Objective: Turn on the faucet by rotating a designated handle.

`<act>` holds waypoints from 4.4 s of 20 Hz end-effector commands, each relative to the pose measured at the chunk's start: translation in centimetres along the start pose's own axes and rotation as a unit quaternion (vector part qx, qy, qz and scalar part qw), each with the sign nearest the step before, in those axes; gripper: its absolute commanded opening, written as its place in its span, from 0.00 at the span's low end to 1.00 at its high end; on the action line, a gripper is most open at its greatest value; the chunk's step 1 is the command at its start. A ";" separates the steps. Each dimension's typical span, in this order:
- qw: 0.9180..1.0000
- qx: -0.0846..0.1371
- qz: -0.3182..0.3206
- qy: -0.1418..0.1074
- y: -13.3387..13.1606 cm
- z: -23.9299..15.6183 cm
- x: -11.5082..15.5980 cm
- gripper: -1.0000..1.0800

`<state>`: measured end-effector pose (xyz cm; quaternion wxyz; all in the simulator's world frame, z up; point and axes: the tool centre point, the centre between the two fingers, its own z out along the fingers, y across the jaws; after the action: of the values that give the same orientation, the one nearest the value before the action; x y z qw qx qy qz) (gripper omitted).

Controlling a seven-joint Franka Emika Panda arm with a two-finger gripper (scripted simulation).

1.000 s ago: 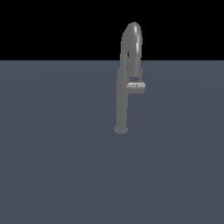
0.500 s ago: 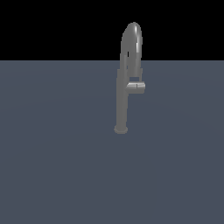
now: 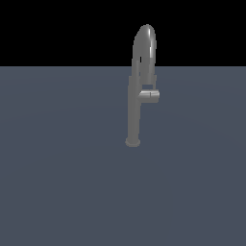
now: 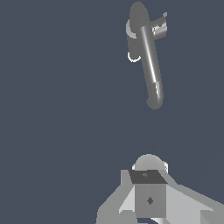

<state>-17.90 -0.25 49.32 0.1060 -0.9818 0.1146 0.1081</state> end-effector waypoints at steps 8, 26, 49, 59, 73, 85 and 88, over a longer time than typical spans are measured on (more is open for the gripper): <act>0.992 0.069 0.071 -0.074 0.0 0.0 5.6 0.00; 0.928 0.211 0.213 -0.223 2.1 2.7 16.4 0.00; 0.716 0.396 0.398 -0.416 7.5 13.7 27.7 0.00; 0.660 0.426 0.429 -0.446 8.2 16.8 28.9 0.00; 0.660 0.426 0.429 -0.447 8.5 16.5 27.0 0.00; 0.659 0.427 0.429 -0.446 9.1 16.8 24.5 0.00; 0.659 0.426 0.429 -0.447 9.4 16.9 23.6 0.00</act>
<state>-0.04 -9.97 25.86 0.4955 -0.5062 0.4966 0.5016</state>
